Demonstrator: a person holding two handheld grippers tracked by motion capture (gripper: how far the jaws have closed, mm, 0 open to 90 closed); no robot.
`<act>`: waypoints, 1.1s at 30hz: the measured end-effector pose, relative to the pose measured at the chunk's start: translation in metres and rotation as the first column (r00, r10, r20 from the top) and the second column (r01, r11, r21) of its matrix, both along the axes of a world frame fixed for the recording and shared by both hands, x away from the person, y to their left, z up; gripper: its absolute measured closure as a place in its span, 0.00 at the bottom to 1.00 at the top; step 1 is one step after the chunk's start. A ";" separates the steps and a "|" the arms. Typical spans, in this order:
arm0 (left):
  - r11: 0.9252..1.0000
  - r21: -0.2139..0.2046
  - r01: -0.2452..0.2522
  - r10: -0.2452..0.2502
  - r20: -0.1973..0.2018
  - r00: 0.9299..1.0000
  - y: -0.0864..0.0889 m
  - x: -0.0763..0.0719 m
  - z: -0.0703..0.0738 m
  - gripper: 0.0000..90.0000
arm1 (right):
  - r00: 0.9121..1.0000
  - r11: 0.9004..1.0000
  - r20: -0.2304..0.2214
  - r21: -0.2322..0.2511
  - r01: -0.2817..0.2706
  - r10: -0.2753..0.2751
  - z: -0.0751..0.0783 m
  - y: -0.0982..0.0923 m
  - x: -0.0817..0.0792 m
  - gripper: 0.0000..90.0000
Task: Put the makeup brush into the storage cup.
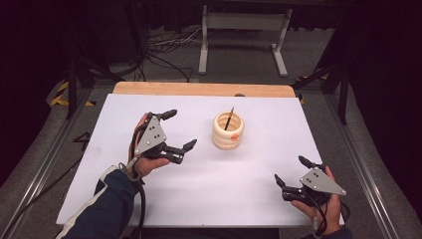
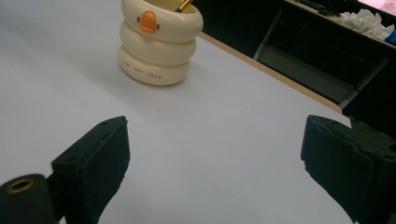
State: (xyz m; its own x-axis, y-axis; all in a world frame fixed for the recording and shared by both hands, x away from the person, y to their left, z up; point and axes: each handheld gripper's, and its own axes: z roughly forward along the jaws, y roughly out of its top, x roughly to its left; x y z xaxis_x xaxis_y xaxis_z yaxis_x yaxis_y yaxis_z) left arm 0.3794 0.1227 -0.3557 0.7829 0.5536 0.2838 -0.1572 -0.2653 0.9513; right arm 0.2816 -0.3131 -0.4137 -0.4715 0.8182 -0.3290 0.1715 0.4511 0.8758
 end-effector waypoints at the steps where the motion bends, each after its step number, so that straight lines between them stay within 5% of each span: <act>1: 1.000 0.002 -0.006 0.006 0.002 1.000 0.002 -0.001 0.000 0.02 | 1.000 1.000 0.000 0.000 0.000 0.000 0.000 0.000 0.000 0.10; 9: 0.999 -0.005 -0.032 0.032 0.019 0.999 0.017 -0.008 0.001 0.03 | 1.000 1.000 0.004 0.000 -0.001 0.001 0.001 0.001 0.000 0.10; 33: 0.993 0.075 -0.096 0.097 -0.008 0.995 0.054 -0.021 -0.016 0.04 | 1.000 1.000 -0.001 0.000 0.001 -0.001 0.001 0.001 -0.001 0.10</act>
State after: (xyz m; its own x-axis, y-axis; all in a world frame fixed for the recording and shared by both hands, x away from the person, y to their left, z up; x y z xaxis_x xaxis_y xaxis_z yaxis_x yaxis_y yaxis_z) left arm 0.3585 0.1768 -0.3718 0.7304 0.6043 0.3183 -0.1170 -0.3485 0.9300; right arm 0.2811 -0.3126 -0.4131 -0.4705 0.8190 -0.3285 0.1727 0.4505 0.8759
